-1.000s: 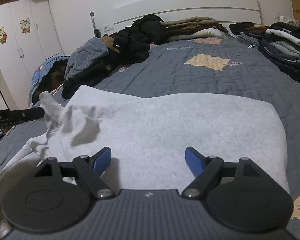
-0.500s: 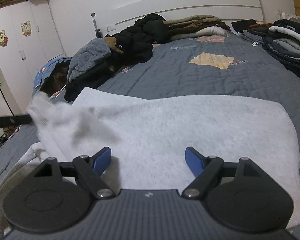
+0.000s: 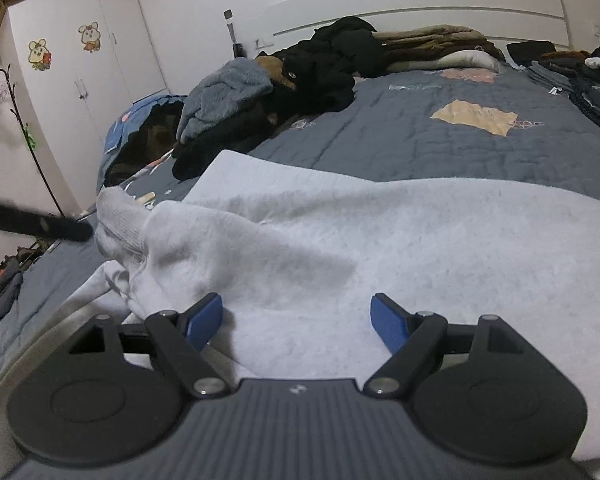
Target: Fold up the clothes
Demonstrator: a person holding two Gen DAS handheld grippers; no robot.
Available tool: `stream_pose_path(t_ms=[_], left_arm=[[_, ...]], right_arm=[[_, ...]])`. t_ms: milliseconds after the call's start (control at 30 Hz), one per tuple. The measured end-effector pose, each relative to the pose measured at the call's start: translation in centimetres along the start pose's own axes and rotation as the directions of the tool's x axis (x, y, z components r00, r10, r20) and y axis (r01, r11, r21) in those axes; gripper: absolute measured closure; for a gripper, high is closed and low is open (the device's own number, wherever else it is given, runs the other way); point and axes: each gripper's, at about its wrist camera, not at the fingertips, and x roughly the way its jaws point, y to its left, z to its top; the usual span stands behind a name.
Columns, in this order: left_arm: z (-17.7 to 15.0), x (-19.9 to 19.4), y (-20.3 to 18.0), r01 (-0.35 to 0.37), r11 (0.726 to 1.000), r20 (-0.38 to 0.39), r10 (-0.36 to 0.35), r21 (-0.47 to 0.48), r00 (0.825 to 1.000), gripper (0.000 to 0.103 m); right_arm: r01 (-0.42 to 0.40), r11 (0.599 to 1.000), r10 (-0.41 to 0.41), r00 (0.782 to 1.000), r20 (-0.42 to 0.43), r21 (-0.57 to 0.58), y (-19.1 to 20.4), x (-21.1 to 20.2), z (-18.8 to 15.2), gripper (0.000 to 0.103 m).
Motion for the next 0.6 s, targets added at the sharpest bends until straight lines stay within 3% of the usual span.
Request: stream_pose_path(t_ms=[100,300,400,600], left_arm=[[-0.2,0.8,-1.0,0.042,0.992,0.005,-0.042,-0.115,0.999,0.071],[-2.3,2.8,-2.2,-0.069,0.952,0.050,0.088,-0.300,0.995,0.071],[-2.7,2.8,-1.4,-0.053,0.915,0.104,0.103,-0.401,0.989,0.071],[-3.2,3.3,-0.7,-0.082,0.883,0.148,0.168,-0.462,0.975,0.070]], right_arm=[[-0.002,1.000,0.002,1.000,-0.006,-0.002,0.2,0.3,0.0,0.022],[-0.024,1.000,0.023,0.999,-0.023,-0.016,0.6,0.5,0.0,0.022],[-0.029,0.999,0.028,0.999,-0.027,-0.018,0.5,0.6,0.1,0.022],[-0.042,0.999,0.041,0.998,-0.038,-0.029,0.5,0.7,-0.1,0.022]])
